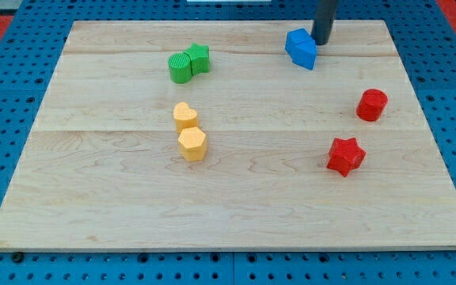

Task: Push the triangle towards the red circle

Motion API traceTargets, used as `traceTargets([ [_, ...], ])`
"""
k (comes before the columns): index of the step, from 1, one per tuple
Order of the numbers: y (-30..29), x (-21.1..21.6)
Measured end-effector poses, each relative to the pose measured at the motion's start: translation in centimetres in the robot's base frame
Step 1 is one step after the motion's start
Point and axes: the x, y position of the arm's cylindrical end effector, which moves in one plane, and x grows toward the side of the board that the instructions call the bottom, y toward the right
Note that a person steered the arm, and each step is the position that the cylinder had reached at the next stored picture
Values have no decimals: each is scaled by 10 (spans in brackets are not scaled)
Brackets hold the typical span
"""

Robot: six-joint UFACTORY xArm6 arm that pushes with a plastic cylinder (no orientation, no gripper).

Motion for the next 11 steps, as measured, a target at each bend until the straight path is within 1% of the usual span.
traceTargets([
  [1, -42, 6],
  [2, -7, 32],
  [3, 54, 57],
  [4, 71, 83],
  [5, 41, 57],
  [6, 43, 12],
  [7, 24, 24],
  [8, 7, 48],
  [9, 5, 59],
  [10, 28, 84],
  [11, 33, 92],
])
